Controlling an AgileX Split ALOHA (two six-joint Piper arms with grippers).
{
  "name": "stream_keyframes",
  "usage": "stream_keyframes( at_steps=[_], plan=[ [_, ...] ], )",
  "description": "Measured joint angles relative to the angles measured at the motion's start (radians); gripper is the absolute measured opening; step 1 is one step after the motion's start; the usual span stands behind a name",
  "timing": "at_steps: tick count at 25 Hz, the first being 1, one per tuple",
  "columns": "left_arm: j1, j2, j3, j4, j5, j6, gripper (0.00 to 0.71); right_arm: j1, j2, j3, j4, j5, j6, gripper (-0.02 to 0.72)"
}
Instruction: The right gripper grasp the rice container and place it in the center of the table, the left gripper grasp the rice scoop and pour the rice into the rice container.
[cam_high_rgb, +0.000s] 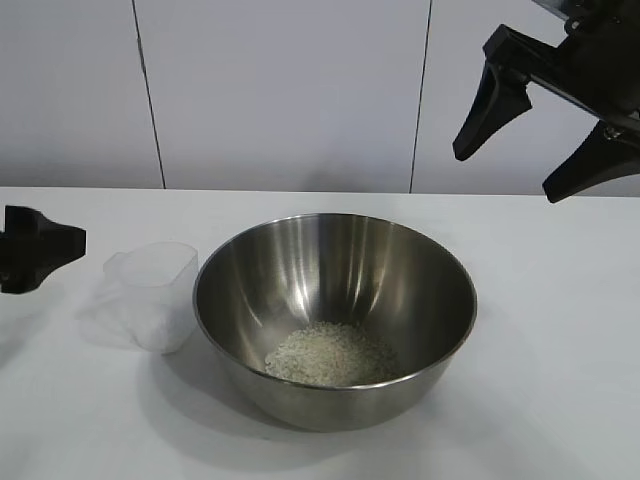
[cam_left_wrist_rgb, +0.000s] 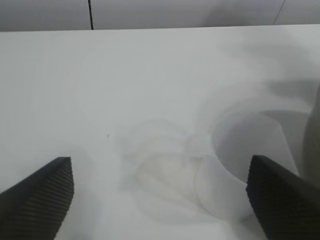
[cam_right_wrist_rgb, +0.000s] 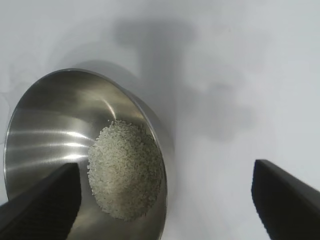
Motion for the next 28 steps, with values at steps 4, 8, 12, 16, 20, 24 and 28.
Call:
stream_keyframes(
  at_steps=[4,8,12,16,20,24,28],
  plan=[
    [0.000,-0.109,-0.133,0.332,0.284,-0.371,0.678,0.000,0.000,0.000,0.000,0.000,0.000,0.639],
    [0.000,-0.154,-0.250,0.720,0.333,-0.864,0.678,0.000,0.000,0.000,0.000,0.000,0.000,0.639],
    [0.000,-0.133,-0.355,1.152,0.200,-1.343,0.678,0.000,0.000,0.000,0.000,0.000,0.000,0.639],
    [0.000,-0.100,-0.443,1.482,0.115,-1.666,0.666,0.000,0.000,0.000,0.000,0.000,0.000,0.639],
    [0.000,-0.095,-0.493,1.536,0.122,-1.680,0.663,0.000,0.000,0.000,0.000,0.000,0.000,0.639],
    [0.000,-0.095,-0.499,1.539,0.170,-1.584,0.663,0.000,0.000,0.000,0.000,0.000,0.000,0.639],
    [0.000,-0.095,-0.499,1.540,0.165,-1.598,0.662,0.000,0.000,0.000,0.000,0.000,0.000,0.639]
  ],
)
